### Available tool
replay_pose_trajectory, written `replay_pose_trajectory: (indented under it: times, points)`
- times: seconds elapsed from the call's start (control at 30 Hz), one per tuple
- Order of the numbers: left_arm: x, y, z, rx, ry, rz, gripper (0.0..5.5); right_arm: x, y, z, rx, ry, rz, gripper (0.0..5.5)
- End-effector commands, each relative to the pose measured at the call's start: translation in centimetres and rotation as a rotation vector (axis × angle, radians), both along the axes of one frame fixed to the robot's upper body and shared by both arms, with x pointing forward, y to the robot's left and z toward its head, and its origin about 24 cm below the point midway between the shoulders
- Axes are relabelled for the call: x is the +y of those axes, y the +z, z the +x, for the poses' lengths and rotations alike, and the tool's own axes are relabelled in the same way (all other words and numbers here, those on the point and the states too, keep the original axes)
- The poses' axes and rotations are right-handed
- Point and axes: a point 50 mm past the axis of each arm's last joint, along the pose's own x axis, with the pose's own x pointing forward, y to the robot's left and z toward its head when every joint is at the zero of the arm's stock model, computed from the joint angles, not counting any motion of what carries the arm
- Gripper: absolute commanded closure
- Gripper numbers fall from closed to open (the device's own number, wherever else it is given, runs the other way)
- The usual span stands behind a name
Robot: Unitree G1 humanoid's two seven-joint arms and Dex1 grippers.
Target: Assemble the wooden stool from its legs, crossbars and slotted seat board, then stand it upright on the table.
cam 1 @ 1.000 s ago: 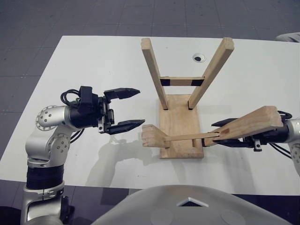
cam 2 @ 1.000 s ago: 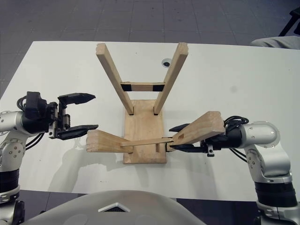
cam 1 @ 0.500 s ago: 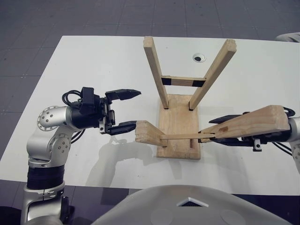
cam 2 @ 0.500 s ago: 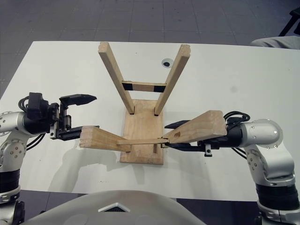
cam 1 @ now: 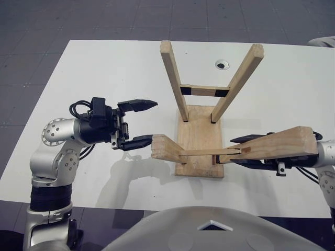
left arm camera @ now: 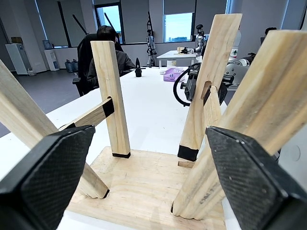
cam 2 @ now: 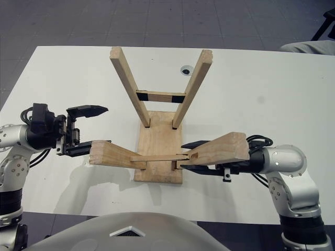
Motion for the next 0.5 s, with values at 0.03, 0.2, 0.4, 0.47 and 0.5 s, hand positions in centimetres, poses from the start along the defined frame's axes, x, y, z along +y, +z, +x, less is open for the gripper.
replay_pose_trajectory:
  times: [0.03, 0.2, 0.4, 0.47, 0.5]
  points:
    - [0.1, 0.2, 0.1, -0.016, 0.001, 0.023, 1.23, 0.1, -0.2, 0.0, -0.013, -0.013, 0.001, 3.49]
    - [0.1, 0.3, 0.1, -0.018, 0.003, 0.023, 1.23, 0.1, -0.5, -0.2, -0.007, -0.018, -0.001, 3.49]
    - [0.1, 0.3, 0.1, -0.02, 0.003, 0.025, 1.23, 0.3, -1.1, -0.6, 0.016, -0.015, -0.006, 3.49]
    - [0.1, 0.4, 0.2, -0.022, 0.004, 0.027, 1.23, 0.5, -1.4, -0.9, 0.039, 0.004, -0.02, 3.49]
    - [0.1, 0.4, 0.2, -0.023, 0.005, 0.027, 1.23, 0.5, -1.6, -0.9, 0.045, 0.009, -0.028, 3.49]
